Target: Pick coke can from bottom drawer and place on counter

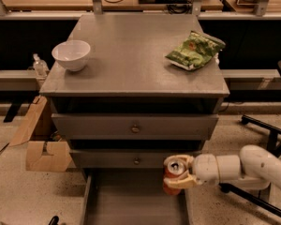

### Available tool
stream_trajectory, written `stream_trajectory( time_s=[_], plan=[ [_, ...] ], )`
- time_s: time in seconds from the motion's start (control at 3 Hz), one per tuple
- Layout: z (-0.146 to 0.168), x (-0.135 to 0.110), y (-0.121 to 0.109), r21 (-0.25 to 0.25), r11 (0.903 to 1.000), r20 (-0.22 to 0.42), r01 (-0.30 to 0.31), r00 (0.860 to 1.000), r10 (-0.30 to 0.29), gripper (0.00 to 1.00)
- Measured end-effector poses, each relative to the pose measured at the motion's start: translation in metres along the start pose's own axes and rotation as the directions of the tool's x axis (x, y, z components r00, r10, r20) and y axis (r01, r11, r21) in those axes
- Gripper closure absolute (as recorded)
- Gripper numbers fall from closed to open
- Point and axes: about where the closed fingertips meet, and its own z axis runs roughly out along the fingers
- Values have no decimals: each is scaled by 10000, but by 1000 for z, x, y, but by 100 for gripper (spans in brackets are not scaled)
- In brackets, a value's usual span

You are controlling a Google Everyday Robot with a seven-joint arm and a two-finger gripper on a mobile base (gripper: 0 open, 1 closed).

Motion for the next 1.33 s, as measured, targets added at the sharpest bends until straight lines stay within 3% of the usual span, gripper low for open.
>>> stream_trajectory(
  time_s=[0.33, 0.67, 1.0, 1.33],
  plan=[
    [-54, -77, -24, 833, 9964, 131, -152, 9998, 141, 100],
    [-72, -127, -28, 1326, 9902, -431, 428, 9984, -373, 100],
    [-72, -127, -28, 1326, 9902, -431, 428, 9984, -373, 100],
    [-74, -154, -34, 1273, 9897, -439, 661, 9972, -609, 100]
  ],
)
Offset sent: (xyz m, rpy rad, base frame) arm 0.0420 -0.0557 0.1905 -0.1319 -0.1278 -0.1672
